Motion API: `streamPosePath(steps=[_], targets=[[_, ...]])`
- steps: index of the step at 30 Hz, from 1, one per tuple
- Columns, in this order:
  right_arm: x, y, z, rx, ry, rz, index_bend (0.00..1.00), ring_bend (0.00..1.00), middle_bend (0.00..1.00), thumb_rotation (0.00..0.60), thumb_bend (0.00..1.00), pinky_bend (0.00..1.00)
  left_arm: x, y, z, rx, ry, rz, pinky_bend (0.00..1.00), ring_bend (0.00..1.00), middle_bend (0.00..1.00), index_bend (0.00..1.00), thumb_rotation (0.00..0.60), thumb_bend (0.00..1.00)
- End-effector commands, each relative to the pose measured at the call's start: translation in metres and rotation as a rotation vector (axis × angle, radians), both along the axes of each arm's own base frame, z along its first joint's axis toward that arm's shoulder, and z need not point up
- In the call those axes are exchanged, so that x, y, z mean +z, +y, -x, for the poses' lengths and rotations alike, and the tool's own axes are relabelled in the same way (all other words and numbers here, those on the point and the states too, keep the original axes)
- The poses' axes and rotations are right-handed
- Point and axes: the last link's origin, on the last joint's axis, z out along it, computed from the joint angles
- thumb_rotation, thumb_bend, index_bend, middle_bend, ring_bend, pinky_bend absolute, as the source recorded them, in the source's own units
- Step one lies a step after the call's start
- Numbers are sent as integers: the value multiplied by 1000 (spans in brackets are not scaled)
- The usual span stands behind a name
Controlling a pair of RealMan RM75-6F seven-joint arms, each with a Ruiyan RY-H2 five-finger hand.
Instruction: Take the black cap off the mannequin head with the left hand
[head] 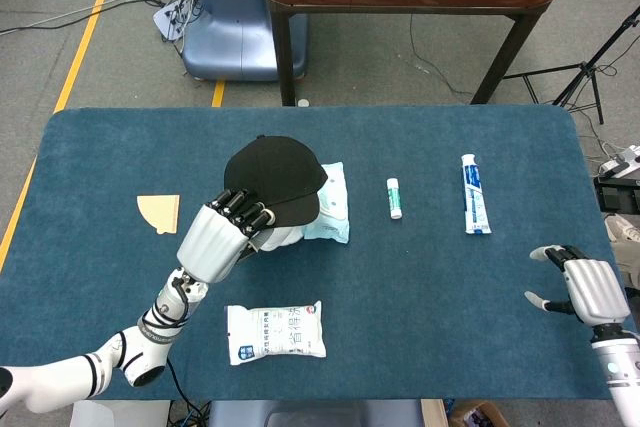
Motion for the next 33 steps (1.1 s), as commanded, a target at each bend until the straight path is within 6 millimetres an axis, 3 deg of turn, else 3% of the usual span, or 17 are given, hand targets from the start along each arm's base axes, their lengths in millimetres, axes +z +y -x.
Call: streamPosePath(steps=[1, 12, 21, 33], targets=[[0, 0, 0, 0, 0, 0, 380, 314, 401, 600, 0, 597, 1, 2, -3, -2, 5, -4, 571, 419, 704, 584, 600, 430], [0, 0, 0, 0, -2, 0, 380, 314, 401, 600, 0, 597, 9, 13, -20, -30, 69, -46, 571, 419, 704, 584, 600, 430], [0, 0, 1, -2, -3, -2, 380, 314, 401, 600, 0, 597, 10, 34, -22, 26, 96, -58, 571, 419, 704, 584, 600, 431], [-2, -1, 2, -5, -3, -8, 380, 314, 401, 600, 0, 597, 24, 51, -32, 76, 32, -50, 571, 419, 704, 584, 600, 431]])
